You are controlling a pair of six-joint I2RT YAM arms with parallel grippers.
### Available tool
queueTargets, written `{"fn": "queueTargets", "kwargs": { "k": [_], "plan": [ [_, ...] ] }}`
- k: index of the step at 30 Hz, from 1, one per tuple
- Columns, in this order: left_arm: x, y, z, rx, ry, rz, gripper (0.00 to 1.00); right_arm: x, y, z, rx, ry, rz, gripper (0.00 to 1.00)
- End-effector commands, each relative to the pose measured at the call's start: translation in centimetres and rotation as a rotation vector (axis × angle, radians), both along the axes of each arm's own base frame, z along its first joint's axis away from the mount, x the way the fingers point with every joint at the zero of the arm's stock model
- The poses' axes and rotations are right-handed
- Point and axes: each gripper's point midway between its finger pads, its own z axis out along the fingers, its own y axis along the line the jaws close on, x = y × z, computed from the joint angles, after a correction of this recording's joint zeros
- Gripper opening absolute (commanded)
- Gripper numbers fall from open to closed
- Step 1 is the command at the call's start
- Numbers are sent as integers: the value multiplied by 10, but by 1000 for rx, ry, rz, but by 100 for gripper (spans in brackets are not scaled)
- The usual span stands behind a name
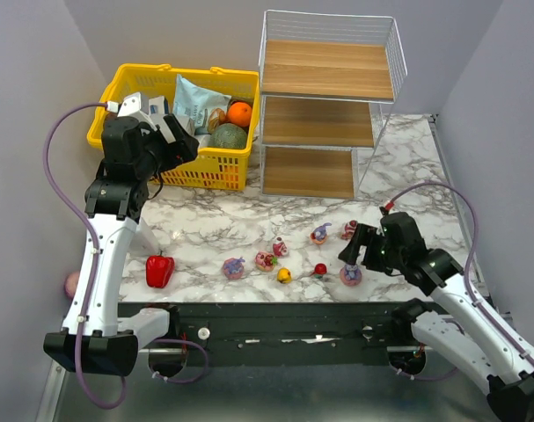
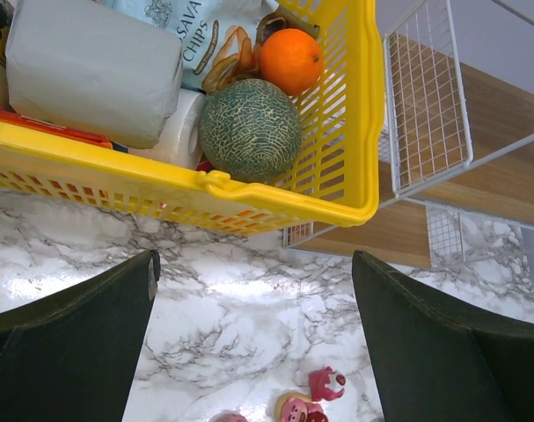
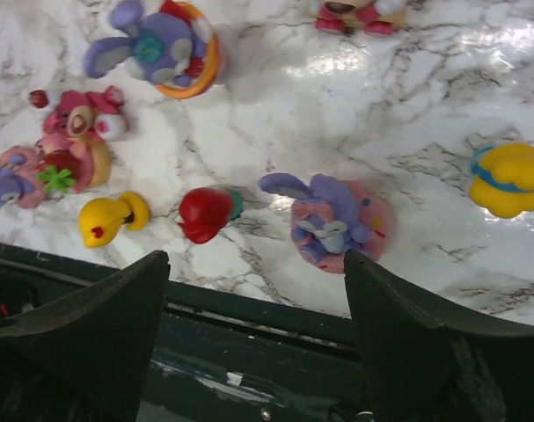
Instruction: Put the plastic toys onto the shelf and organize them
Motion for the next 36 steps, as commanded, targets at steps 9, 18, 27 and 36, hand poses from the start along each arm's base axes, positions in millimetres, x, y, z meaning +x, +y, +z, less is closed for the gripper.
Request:
{"fn": "queueTargets", "kwargs": {
  "k": [9,18,27,36],
  "plan": [
    [5,-1,0,-10,-11,-7,99,-13,-12,-62,-61,134,-82,79],
    [10,-5,-2,-12,0,-26,99,-10,-14,-78,-106,199,-118,75],
    [10,-4,-4,-7,4,-26,99,-9,-16,-84,-146,233,-142,75],
    [9,-4,-5,-2,4,-26,99,4,-15,-84,-163,205,-154,76]
  ]
}}
